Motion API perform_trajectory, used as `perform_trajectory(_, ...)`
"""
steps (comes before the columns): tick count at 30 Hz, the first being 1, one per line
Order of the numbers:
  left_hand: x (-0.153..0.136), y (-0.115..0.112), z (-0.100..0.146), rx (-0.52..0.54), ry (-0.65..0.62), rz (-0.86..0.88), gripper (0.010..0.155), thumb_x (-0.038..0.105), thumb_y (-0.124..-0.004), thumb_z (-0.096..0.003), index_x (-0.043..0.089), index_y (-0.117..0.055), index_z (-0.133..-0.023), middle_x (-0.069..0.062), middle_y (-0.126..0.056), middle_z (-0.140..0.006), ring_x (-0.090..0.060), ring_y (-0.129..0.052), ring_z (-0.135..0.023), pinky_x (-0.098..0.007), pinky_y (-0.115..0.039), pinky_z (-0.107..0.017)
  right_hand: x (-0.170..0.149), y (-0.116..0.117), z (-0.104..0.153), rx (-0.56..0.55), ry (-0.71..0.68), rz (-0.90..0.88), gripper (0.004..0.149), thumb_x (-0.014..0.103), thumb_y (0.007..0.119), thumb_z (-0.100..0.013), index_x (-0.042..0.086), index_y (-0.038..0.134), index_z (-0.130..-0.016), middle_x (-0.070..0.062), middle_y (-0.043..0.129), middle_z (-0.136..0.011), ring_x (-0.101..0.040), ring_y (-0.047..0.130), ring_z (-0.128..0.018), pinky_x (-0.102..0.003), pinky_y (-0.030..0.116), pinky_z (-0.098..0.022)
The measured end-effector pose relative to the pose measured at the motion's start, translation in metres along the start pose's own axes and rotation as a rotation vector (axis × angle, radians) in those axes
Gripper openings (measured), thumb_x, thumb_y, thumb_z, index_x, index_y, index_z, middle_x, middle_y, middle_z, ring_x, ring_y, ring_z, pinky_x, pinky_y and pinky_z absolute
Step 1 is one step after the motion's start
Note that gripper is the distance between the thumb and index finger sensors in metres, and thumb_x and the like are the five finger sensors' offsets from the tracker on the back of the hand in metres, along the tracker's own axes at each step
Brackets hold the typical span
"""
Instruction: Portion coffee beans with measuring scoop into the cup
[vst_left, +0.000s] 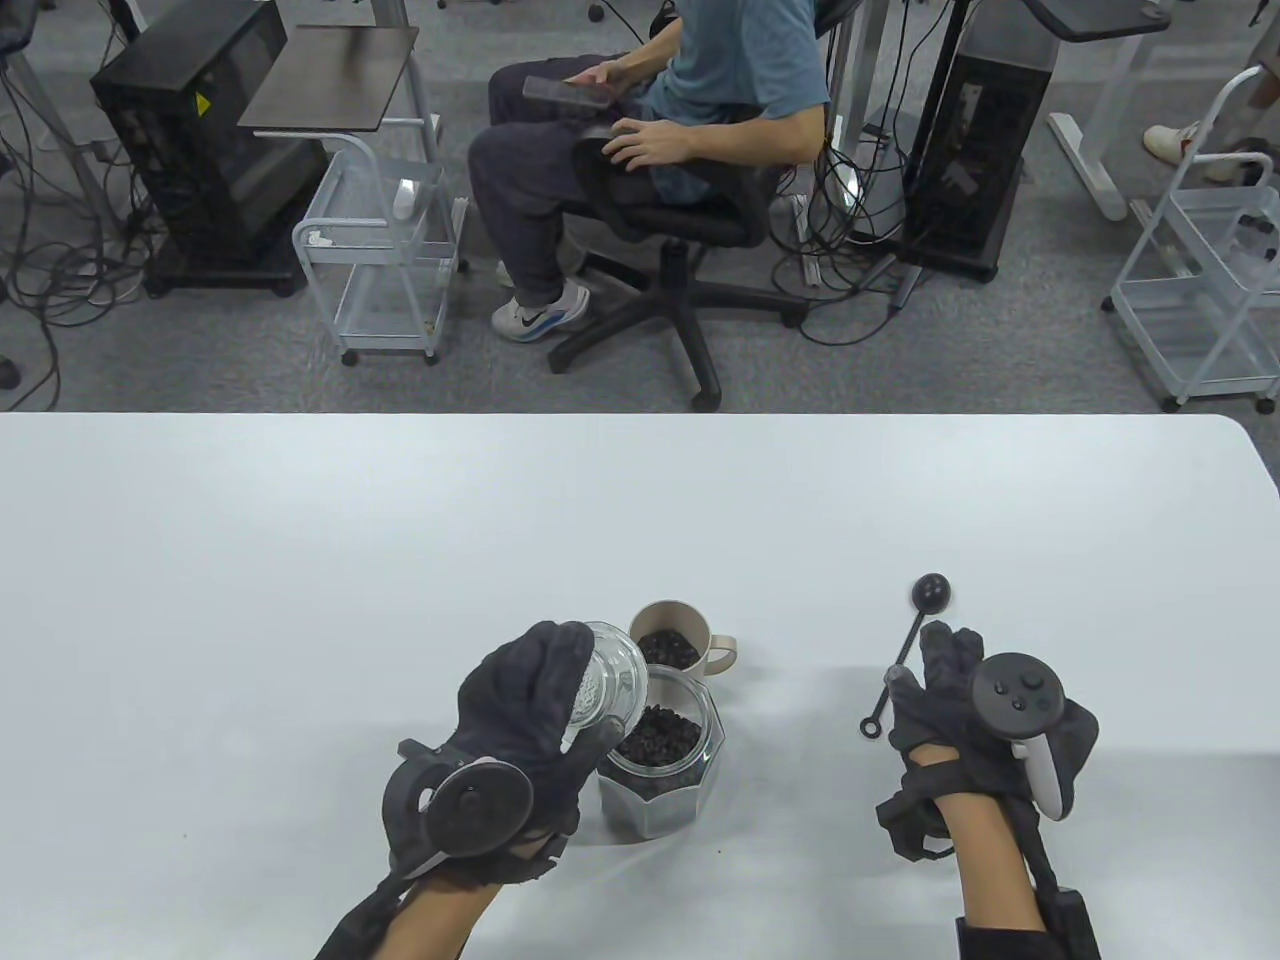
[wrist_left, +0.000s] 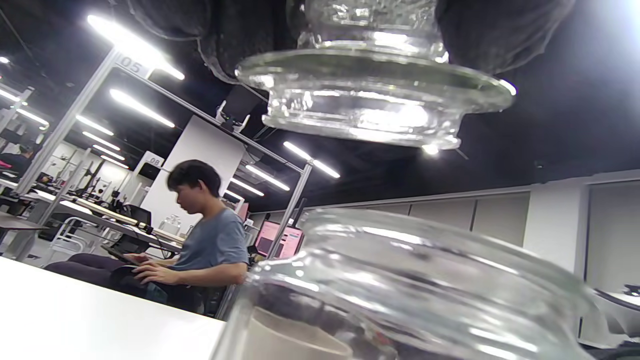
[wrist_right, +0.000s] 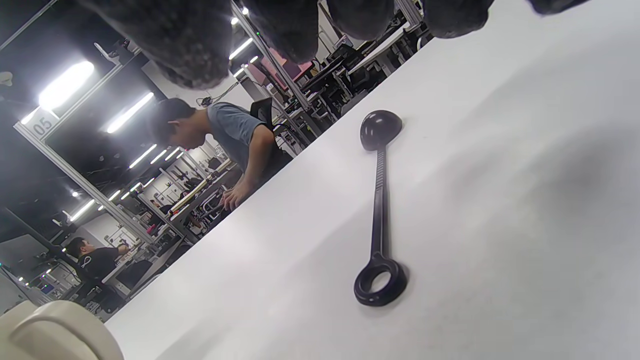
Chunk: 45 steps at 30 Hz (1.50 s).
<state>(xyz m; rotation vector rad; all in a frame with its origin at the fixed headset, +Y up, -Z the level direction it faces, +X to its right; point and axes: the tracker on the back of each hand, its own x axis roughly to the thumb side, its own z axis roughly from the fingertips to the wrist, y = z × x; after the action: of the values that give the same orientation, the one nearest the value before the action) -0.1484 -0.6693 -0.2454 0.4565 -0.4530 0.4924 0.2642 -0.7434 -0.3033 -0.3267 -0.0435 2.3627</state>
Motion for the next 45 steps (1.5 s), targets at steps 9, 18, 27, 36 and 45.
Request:
perform_trajectory(9, 0.016, -0.011, -0.003, -0.041, -0.061, -0.035, 0.080, 0.064, -0.068, -0.0483, 0.030, -0.037, -0.114, -0.013, -0.050, -0.116, -0.041, -0.064, -0.100, -0.060, -0.048, -0.078, 0.000, 0.000, 0.000, 0.004, -0.003, -0.005, 0.067, 0.040, 0.074, -0.052, 0.014, 0.048, -0.108, -0.028, 0.029, -0.109, -0.072, 0.032, -0.096, -0.084, 0.038, -0.057)
perform_trajectory(18, 0.026, -0.023, -0.005, -0.090, -0.094, -0.079, 0.078, 0.063, -0.069, -0.0478, 0.032, -0.042, -0.114, -0.013, -0.054, -0.116, -0.041, -0.066, -0.100, -0.062, -0.048, -0.078, 0.001, 0.000, -0.001, 0.008, -0.004, -0.009, 0.067, 0.040, 0.074, -0.052, 0.014, 0.048, -0.108, -0.028, 0.029, -0.109, -0.072, 0.032, -0.096, -0.084, 0.038, -0.057)
perform_trajectory(27, 0.030, -0.033, -0.007, -0.137, -0.110, -0.102, 0.074, 0.061, -0.069, -0.0475, 0.034, -0.049, -0.113, -0.015, -0.057, -0.116, -0.042, -0.069, -0.099, -0.063, -0.048, -0.076, 0.001, 0.001, 0.000, 0.011, -0.006, -0.007, 0.067, 0.040, 0.074, -0.052, 0.014, 0.048, -0.108, -0.028, 0.029, -0.109, -0.072, 0.032, -0.096, -0.084, 0.038, -0.057)
perform_trajectory(36, 0.029, -0.036, -0.010, -0.173, -0.102, -0.084, 0.071, 0.061, -0.067, -0.0478, 0.036, -0.053, -0.113, -0.017, -0.058, -0.115, -0.043, -0.069, -0.097, -0.064, -0.048, -0.075, 0.001, 0.001, 0.000, 0.014, -0.007, -0.006, 0.067, 0.040, 0.074, -0.052, 0.013, 0.048, -0.108, -0.028, 0.029, -0.109, -0.072, 0.032, -0.096, -0.084, 0.038, -0.057)
perform_trajectory(45, 0.026, -0.039, -0.013, -0.205, -0.088, -0.057, 0.070, 0.062, -0.066, -0.0480, 0.036, -0.056, -0.112, -0.017, -0.058, -0.115, -0.043, -0.069, -0.097, -0.064, -0.048, -0.075, 0.002, 0.001, 0.000, 0.014, -0.008, -0.007, 0.067, 0.040, 0.074, -0.052, 0.013, 0.048, -0.108, -0.028, 0.030, -0.109, -0.072, 0.032, -0.096, -0.084, 0.038, -0.057)
